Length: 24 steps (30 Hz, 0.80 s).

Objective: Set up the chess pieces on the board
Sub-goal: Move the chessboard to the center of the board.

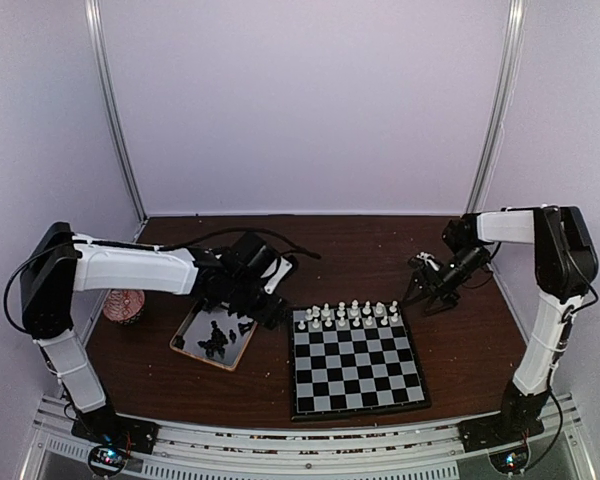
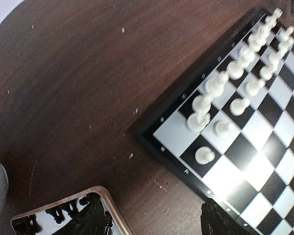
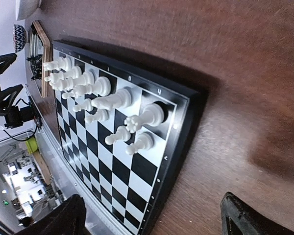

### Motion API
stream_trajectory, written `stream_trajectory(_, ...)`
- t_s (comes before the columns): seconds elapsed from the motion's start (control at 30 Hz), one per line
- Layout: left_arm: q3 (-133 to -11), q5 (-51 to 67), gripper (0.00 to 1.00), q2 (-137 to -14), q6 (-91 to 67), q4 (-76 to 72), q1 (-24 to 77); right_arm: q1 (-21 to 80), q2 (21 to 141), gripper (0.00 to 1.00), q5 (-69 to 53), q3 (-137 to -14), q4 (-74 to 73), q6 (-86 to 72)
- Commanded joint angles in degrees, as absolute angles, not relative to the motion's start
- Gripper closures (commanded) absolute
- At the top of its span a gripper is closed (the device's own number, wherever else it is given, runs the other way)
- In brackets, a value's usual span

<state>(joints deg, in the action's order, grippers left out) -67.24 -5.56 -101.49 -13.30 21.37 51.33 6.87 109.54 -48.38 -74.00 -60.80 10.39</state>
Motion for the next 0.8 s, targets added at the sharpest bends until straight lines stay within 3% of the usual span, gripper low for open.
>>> stream_trajectory(0.0,-76.67,-0.22,0.31,-102.71,-10.93,26.08,51.05,4.07,99.48,0.03,-44.81,-73.91,-55.54,17.2)
stream_trajectory(0.03,-78.98,1.25,0.3,-104.32,-11.02,27.42,50.8,3.97,96.94,0.03,-43.43,-72.48,-52.92,17.29)
stream_trajectory(0.2,-86.83,6.32,0.45,-110.36,-10.33,31.26,50.1,4.04,86.4,0.03,-37.92,-62.92,-35.03,13.96)
stream_trajectory(0.4,-90.71,8.96,0.58,-114.18,-8.88,34.41,50.1,4.01,86.31,0.03,-35.82,-63.88,-35.87,14.96)
stream_trajectory(0.77,-92.86,6.63,0.59,-119.0,-9.23,34.93,50.1,4.04,88.58,0.04,-37.08,-64.75,-36.91,15.2)
